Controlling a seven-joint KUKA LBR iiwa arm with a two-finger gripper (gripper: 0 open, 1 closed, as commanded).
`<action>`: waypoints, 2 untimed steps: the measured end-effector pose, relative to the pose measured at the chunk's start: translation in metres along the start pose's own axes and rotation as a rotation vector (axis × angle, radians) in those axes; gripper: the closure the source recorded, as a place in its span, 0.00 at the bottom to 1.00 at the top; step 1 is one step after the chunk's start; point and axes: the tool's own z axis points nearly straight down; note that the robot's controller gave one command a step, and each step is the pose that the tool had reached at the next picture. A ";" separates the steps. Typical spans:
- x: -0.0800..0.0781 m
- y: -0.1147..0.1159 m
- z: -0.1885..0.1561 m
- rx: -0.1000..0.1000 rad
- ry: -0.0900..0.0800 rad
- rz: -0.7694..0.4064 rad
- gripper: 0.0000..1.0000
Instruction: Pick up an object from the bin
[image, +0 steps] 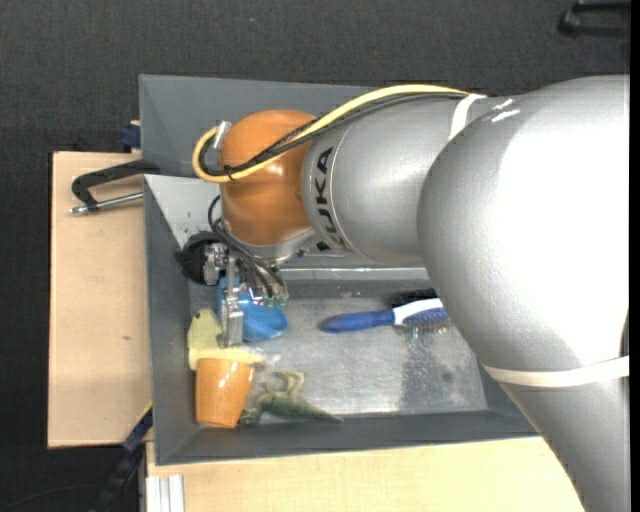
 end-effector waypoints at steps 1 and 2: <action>0.105 -0.067 0.023 0.000 0.004 -0.261 0.00; 0.103 -0.065 0.021 -0.002 0.000 -0.262 1.00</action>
Offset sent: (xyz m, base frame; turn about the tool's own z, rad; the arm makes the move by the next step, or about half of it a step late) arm -0.0931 -0.0828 -0.0240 -0.2628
